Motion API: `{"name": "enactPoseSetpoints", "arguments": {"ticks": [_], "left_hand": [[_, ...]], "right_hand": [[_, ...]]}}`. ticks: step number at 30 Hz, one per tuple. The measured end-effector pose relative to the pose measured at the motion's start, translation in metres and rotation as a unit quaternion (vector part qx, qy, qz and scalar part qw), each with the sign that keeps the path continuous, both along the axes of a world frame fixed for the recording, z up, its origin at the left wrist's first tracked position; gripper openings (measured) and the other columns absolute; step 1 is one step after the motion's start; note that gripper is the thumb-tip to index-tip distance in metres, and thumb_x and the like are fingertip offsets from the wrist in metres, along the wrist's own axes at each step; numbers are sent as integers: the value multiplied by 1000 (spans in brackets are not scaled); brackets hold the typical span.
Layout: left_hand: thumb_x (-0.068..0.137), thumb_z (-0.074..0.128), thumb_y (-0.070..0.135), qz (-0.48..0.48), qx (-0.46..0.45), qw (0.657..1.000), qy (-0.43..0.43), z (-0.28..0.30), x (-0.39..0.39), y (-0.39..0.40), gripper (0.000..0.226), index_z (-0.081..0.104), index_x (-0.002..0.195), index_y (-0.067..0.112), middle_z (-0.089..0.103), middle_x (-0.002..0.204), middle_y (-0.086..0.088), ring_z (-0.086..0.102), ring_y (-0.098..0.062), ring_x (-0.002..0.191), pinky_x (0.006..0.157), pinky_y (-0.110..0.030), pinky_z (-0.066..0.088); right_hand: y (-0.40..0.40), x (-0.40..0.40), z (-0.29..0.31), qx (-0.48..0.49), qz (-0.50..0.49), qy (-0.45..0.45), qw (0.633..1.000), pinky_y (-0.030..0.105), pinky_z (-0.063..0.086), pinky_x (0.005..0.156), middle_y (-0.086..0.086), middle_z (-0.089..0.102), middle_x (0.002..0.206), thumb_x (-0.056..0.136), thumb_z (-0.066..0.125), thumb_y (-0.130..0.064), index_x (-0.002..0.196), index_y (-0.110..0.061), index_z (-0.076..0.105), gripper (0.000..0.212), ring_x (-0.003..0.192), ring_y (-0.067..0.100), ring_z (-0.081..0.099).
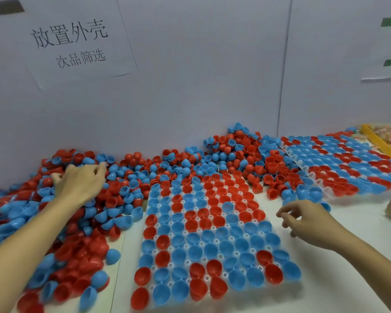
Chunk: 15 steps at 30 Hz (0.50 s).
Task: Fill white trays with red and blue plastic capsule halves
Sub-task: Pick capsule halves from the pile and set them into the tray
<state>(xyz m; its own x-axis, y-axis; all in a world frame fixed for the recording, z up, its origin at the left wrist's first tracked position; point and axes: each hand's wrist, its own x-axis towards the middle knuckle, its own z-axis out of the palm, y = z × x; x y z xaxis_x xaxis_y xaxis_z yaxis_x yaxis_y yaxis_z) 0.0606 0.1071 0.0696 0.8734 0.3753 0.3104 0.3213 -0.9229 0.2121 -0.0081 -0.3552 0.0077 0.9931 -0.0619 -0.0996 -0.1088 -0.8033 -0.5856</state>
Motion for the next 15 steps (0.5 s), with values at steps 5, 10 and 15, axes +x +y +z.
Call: {"name": "enactPoseSetpoints", "arguments": {"ticks": [5,10,15], "left_hand": [[101,41,19,-85,-111,990,-32,-23,-46,-42,46,49,57,9,55,59,-7,51,-24,62,57,-37,35],[106,36,26,-79,-216,965,126,-63,-69,-79,45,45,64,12,55,72,-7,54,-24,72,64,-33,41],[104,37,26,-13,-374,917,136,-70,-69,-94,35,61,90,3,68,95,-15,63,-28,87,78,-36,55]], "right_hand": [[12,-9,-13,59,-40,44,997,22,50,56,-2,69,74,101,48,-12,90,-9,71,26,62,12,67],[26,-11,-17,81,-75,61,992,28,41,54,3,48,57,104,44,-31,68,-10,52,42,53,15,46],[30,-11,-17,107,-98,63,987,27,36,52,3,41,60,105,42,-27,72,-10,49,37,55,15,40]]}}
